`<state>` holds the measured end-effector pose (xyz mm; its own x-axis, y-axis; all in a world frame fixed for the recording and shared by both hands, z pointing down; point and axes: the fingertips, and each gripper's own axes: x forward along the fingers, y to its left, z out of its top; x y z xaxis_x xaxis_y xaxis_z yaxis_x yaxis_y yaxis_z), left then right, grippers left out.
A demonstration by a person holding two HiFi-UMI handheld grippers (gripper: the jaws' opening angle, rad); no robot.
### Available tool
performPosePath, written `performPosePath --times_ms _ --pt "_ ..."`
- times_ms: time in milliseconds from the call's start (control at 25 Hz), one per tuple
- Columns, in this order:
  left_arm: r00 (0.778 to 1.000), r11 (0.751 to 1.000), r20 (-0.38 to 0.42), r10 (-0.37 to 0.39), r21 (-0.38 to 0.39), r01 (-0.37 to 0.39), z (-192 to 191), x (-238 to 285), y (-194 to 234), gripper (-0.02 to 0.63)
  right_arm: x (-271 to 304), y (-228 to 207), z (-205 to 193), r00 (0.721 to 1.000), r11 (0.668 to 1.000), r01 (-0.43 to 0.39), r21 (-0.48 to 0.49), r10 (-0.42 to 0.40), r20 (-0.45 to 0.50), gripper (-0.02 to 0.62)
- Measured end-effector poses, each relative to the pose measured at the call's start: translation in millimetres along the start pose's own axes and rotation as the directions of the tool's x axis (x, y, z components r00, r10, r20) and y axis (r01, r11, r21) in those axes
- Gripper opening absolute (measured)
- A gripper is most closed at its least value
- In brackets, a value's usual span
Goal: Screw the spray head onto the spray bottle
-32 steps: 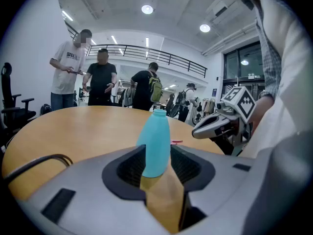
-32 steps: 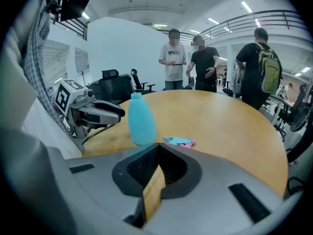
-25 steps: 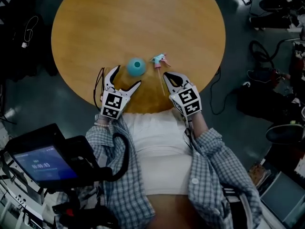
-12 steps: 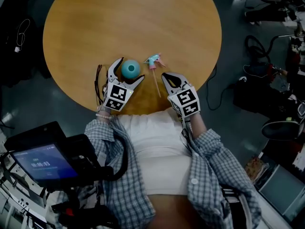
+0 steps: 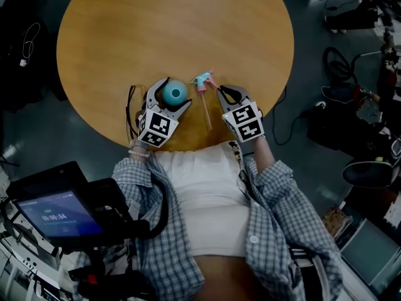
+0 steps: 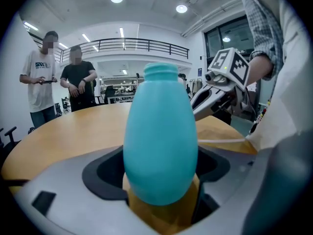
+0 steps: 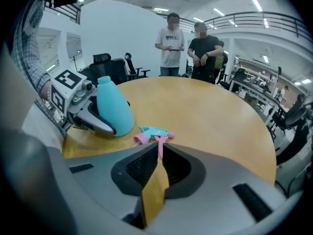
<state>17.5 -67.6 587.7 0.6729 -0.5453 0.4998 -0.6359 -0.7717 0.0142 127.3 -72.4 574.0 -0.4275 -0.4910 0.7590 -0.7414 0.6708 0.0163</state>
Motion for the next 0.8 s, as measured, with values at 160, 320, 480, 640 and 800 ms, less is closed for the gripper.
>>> performPosePath --times_ms 160,320,480,640,800 --pt "1.000 1.000 -0.009 0.006 -0.004 -0.006 -2.7 -0.9 -0.9 0.420 24.1 -5.7 -2.2 0.995 0.998 -0.046 -0.048 0.042 -0.088 0.127" --pt "1.000 1.000 -0.015 0.010 -0.010 -0.010 -5.2 -1.6 -1.7 0.420 45.5 -2.8 -7.3 0.985 0.993 -0.087 -0.078 0.074 -0.153 0.129" --pt "1.000 1.000 -0.018 0.010 -0.011 -0.010 -7.0 -1.9 -2.1 0.420 54.1 4.1 -12.5 0.975 0.988 -0.118 -0.100 0.096 -0.200 0.121" --pt "1.000 1.000 -0.016 0.012 -0.013 -0.012 -7.4 -2.5 -0.9 0.420 53.7 2.1 -12.5 0.978 0.992 -0.102 -0.076 0.086 -0.191 0.048" --pt "1.000 1.000 -0.016 0.011 -0.013 -0.012 -7.5 -1.3 0.4 0.420 55.6 -4.7 -11.3 0.986 0.996 -0.071 -0.062 0.061 -0.154 0.040"
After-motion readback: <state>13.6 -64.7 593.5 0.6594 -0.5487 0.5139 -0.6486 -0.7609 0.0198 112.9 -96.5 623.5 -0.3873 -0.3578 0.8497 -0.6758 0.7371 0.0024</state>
